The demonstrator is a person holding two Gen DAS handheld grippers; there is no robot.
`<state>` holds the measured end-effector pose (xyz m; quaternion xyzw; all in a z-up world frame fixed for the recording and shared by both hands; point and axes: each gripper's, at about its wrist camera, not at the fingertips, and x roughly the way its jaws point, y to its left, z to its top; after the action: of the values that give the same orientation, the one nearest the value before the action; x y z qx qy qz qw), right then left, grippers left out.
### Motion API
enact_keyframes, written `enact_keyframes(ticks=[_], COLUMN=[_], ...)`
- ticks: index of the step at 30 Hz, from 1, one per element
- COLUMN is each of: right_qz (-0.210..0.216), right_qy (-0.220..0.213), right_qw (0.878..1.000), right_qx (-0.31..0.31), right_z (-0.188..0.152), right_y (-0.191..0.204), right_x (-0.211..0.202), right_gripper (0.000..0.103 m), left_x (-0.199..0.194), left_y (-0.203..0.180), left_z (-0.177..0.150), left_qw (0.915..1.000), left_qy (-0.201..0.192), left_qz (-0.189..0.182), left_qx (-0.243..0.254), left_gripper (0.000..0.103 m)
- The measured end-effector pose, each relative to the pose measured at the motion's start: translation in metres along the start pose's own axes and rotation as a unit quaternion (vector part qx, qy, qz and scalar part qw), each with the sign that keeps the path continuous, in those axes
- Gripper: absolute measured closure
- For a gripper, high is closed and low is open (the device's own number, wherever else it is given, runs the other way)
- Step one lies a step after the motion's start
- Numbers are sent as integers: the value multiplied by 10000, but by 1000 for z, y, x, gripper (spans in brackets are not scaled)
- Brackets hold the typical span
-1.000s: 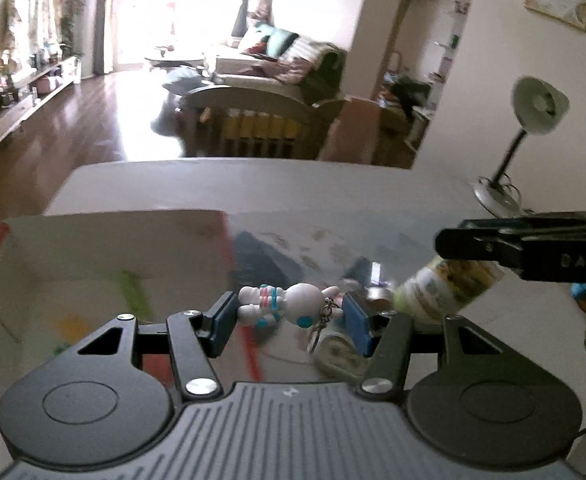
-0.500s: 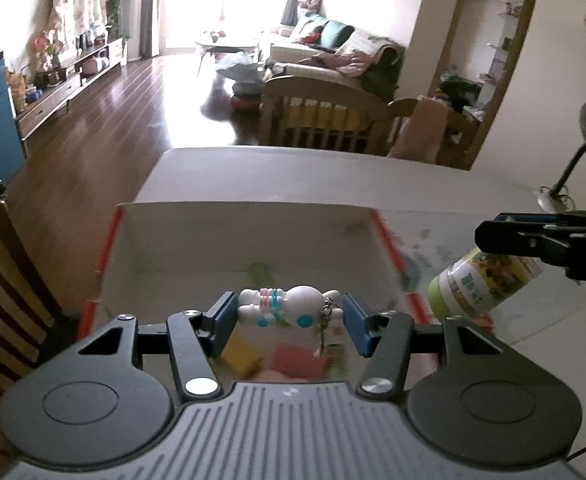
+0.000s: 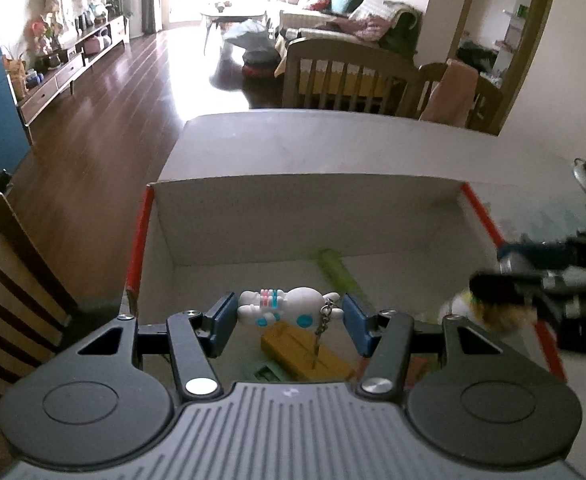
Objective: Organize rigid objects
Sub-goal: 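Open the left gripper to drop the bunny keychain while the right gripper lowers the jar into the box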
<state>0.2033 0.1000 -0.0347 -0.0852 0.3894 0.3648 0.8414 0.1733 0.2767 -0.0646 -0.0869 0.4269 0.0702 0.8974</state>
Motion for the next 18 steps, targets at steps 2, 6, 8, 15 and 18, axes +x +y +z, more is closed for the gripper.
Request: enact_keyframes(ticks=[2, 6, 8, 15, 18], right_qz=[26, 41, 59, 35, 55], right_qy=[85, 219, 284, 326, 359], right_qw=[10000, 9995, 9988, 9977, 9979], right_qx=[-16, -221, -385, -601, -540], right_z=[-4, -14, -21, -33, -33], right_y=[5, 17, 27, 39, 39], right_x=[6, 12, 15, 12, 11], right_gripper=[61, 61, 61, 60, 60], left_x=[11, 30, 39, 59, 62], left_y=[3, -1, -2, -7, -7], left_z=[3, 9, 10, 10, 7], left_qw=[10000, 9996, 9991, 9963, 9949], left_qy=[79, 248, 349, 756, 910], left_qz=[7, 53, 90, 101, 91], left_qx=[31, 159, 208, 386, 421], left_gripper=[46, 46, 46, 46, 46])
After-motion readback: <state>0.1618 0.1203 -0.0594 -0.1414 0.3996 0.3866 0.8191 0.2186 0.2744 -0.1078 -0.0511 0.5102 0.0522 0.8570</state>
